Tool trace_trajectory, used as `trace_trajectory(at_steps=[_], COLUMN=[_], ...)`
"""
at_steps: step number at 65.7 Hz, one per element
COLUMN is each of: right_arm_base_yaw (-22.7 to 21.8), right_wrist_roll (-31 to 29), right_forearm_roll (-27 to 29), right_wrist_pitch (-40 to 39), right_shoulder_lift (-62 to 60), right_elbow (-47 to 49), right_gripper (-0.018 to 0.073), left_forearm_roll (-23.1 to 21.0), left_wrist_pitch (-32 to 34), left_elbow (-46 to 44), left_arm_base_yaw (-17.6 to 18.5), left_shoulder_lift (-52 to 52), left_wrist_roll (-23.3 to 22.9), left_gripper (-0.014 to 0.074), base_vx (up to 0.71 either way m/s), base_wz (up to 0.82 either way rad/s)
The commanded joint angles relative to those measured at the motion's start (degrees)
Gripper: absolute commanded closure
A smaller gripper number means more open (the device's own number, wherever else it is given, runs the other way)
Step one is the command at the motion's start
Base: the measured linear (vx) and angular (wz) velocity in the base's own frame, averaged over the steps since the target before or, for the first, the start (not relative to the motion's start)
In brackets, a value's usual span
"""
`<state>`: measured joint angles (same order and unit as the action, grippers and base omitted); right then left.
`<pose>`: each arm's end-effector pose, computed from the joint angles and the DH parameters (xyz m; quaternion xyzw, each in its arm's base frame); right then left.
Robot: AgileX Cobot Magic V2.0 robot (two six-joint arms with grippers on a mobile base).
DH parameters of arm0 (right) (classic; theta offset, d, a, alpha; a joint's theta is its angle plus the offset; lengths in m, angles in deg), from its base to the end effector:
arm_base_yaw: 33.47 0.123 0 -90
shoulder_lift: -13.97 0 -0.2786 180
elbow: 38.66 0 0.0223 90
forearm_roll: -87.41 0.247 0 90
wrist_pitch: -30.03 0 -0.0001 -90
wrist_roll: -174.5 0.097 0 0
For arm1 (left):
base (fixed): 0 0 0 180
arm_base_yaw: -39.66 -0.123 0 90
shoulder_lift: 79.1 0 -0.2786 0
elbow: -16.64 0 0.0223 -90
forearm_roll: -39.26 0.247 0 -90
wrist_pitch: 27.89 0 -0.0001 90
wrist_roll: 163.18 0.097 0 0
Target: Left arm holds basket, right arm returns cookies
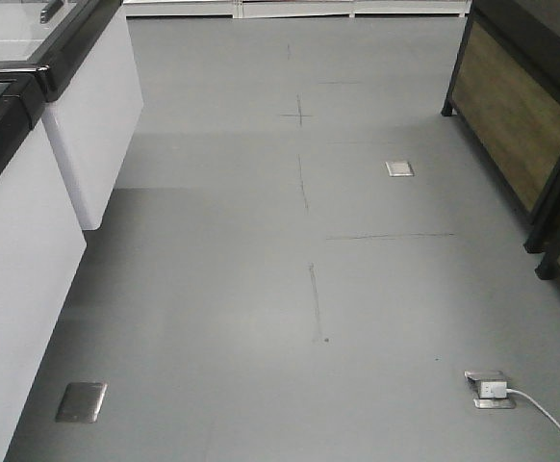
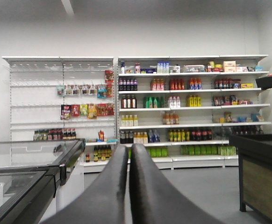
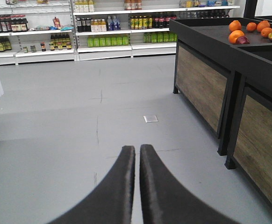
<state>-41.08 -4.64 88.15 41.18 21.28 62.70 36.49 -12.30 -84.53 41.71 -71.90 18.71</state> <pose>0.0642 -0.0083 0.1861 0.0593 0.7472 -0.0338 0.6611 0.0599 -0.0009 0.2296 0.0011 0.5769 -0.0164 0.8167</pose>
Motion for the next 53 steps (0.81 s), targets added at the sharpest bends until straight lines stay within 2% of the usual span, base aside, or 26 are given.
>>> trace_trajectory(at_steps=[1,16,21,28,41,53], right_arm_base_yaw=[-0.3,-0.3,-0.3,-0.3,-0.3,-0.3], right_wrist_roll=[-0.2,-0.2,-0.2,-0.2,-0.2,-0.2], right_forearm_roll=[-0.2,-0.2,-0.2,-0.2,-0.2,-0.2], right_wrist_pitch=[-4.1,-4.1,-4.1,-4.1,-4.4,-4.4], right_shoulder_lift=[-0.7,-0.7,-0.7,-0.7,-0.7,-0.7], right_elbow=[-1.1,-1.1,-1.1,-1.1,-1.1,-1.1], right_gripper=[0.0570,0.0570,0.0570,0.0570,0.0570,0.0570], left_forearm_roll=[-0.2,-0.2,0.0,2.1,10.6,10.9], left_wrist_pitch=[6.7,18.6,18.5,12.7,-3.5,-12.5], left_elbow=[-2.0,-2.4,-4.4,-10.8,-28.9,-44.6], left_arm_base_yaw=[0.4,0.4,0.4,0.4,0.4,0.4], left_shoulder_lift=[-0.7,-0.7,-0.7,-0.6,1.9,9.9], left_wrist_roll=[-0.1,-0.3,-1.1,-1.2,-1.2,-1.2], left_gripper=[0.0596,0.0596,0.0595,0.0595,0.0595,0.0595], base_vx=[0.00,0.00,0.00,0.00,0.00,0.00], base_wz=[0.00,0.00,0.00,0.00,0.00,0.00])
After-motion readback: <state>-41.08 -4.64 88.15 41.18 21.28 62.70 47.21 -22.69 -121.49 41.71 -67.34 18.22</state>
